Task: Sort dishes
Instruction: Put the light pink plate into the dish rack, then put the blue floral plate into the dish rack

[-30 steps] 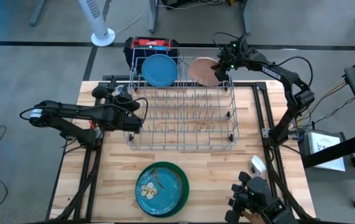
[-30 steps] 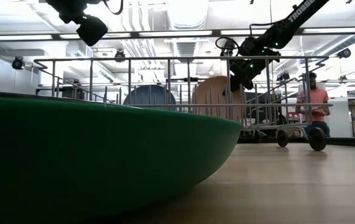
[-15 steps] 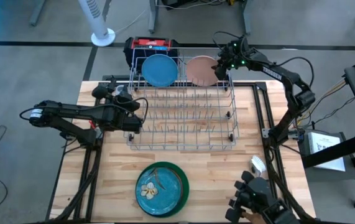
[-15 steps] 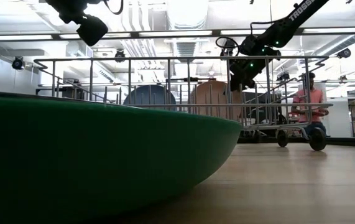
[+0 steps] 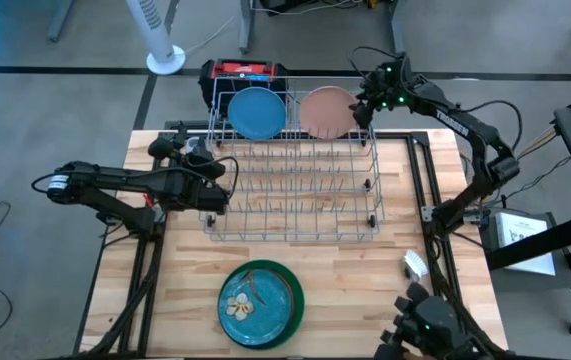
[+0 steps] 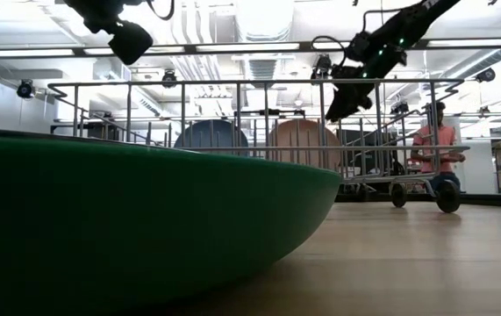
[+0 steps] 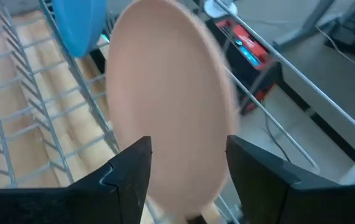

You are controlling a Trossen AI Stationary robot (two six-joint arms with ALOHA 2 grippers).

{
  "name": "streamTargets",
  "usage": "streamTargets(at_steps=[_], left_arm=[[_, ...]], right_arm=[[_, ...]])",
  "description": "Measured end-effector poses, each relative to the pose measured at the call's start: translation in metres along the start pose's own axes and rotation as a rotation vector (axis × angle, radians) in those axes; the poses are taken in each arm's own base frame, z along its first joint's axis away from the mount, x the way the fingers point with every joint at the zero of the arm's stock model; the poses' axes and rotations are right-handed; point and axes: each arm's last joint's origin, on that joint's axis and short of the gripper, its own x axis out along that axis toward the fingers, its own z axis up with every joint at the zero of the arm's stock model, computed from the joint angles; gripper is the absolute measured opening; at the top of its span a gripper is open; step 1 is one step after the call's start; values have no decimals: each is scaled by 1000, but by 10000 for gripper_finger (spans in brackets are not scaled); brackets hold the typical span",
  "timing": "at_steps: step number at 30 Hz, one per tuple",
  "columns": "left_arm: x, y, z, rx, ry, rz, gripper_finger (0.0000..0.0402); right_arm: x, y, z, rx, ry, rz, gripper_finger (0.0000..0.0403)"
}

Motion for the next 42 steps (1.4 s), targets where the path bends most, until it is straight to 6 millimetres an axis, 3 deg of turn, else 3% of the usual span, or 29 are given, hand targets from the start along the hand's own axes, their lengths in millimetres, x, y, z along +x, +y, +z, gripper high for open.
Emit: streamTargets(at_steps=[7, 13, 20, 24, 29, 35, 42], left_arm=[[0, -2, 0, -23, 39, -34, 208], [-1, -8, -2, -71, 186, -165, 208], [-8, -5, 8, -163, 468, -449, 208], [-16, -1, 15, -184, 527, -563, 208], [-39, 4, 18, -164, 539, -692, 208], [-82, 7, 14, -238, 497, -811, 208], [-144, -1, 5, -303, 480, -1004, 208]], right_arm=[[-38, 13, 3, 90, 14, -12, 208], [-60, 37, 4, 150, 2, 22, 205], [-68, 85, 4, 105, -12, 139, 204], [-72, 115, -2, 49, -5, 217, 199], [-88, 142, -20, 27, -1, 213, 199], [-110, 164, -51, 72, -39, 221, 201], [-106, 192, -89, 103, -74, 357, 200]])
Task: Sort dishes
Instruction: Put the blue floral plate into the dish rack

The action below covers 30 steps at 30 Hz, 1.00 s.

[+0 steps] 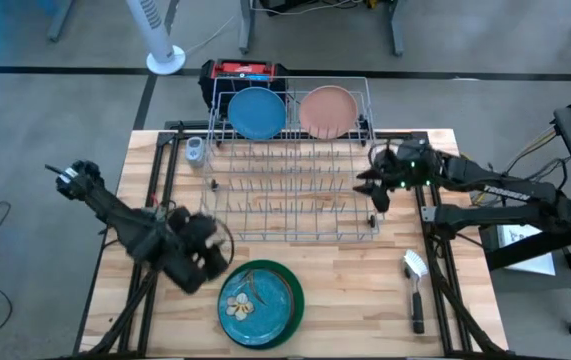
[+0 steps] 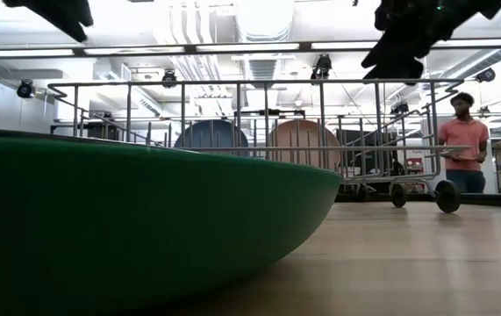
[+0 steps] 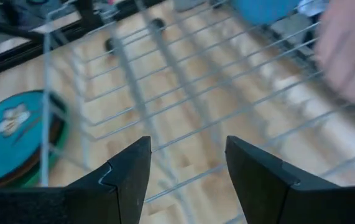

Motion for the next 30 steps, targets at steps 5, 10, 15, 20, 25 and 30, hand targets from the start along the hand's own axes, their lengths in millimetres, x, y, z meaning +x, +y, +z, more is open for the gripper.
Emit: streamTargets(at_steps=[5, 10, 15, 20, 25, 30], left_arm=[[0, -31, -31, -38, 31, -60, 208], [15, -53, -57, -125, 145, 3, 208], [35, -70, -82, -205, 348, 120, 208], [52, -83, -107, -233, 504, 238, 208], [47, -103, -114, -235, 427, 206, 208], [25, -127, -110, -249, 297, 102, 208]], right_arm=[[12, 17, -19, -7, 27, 100, 199], [21, 39, -30, -32, 36, 171, 199], [26, 63, -42, -45, 83, 192, 200], [34, 89, -56, -56, 121, 195, 200], [50, 116, -75, -64, 157, 176, 201], [68, 135, -95, -82, 177, 137, 201]])
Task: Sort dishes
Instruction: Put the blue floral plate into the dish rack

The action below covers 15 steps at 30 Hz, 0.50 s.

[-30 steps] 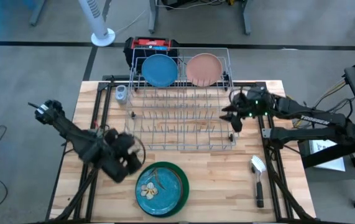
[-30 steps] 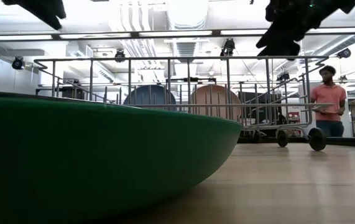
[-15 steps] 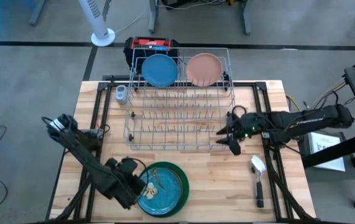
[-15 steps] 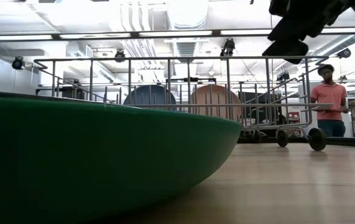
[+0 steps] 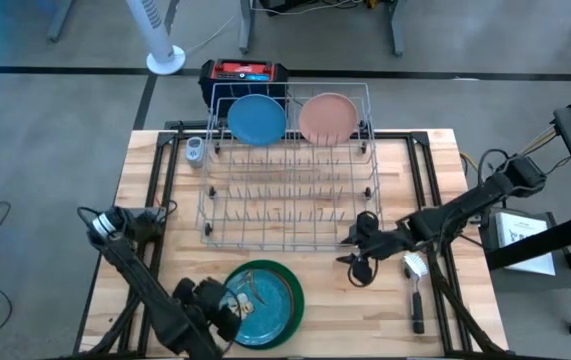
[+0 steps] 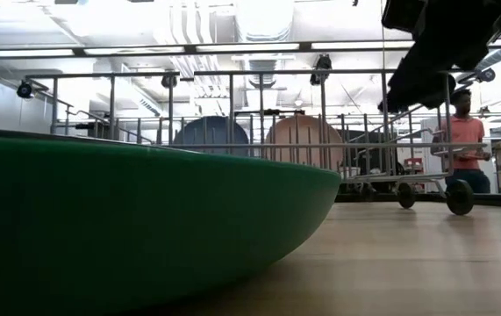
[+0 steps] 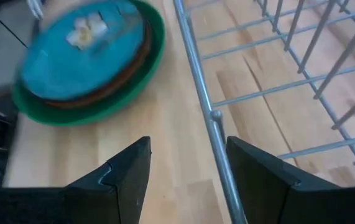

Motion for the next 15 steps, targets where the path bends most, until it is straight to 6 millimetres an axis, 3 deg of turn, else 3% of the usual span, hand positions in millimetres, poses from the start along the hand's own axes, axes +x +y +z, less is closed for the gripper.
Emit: streamTargets(at_steps=[8, 15], left_arm=[[-27, -22, -10, 9, -134, 72, 208], [-28, -55, -23, 46, -121, 20, 208]], right_arm=[[6, 4, -3, 13, 41, -35, 201], [-9, 2, 2, -4, 8, -10, 201]])
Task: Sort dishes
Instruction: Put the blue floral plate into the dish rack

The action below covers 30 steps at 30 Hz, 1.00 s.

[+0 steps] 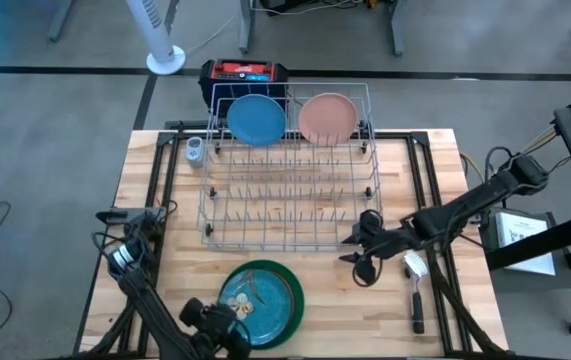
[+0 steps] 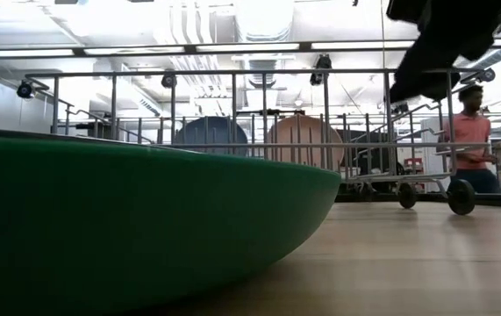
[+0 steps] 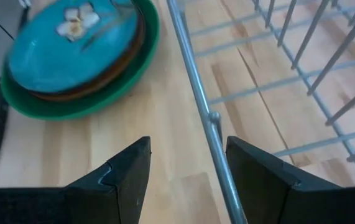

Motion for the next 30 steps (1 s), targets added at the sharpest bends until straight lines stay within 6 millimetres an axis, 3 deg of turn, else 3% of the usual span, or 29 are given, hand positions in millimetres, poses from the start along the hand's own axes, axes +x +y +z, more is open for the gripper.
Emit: streamTargets(at_steps=[8, 18, 26, 30], left_arm=[[4, -21, -10, 36, 9, -25, 208], [5, -20, -10, 103, 5, -18, 208], [-4, -21, 9, 261, -164, -77, 208], [-16, -20, 20, 404, -281, -106, 191]], right_arm=[[-25, -1, 8, 5, -75, 63, 202], [-58, -2, 13, 29, -141, 159, 201], [-95, -2, 13, 36, -236, 284, 194], [-107, 6, 7, 9, -247, 352, 154]])
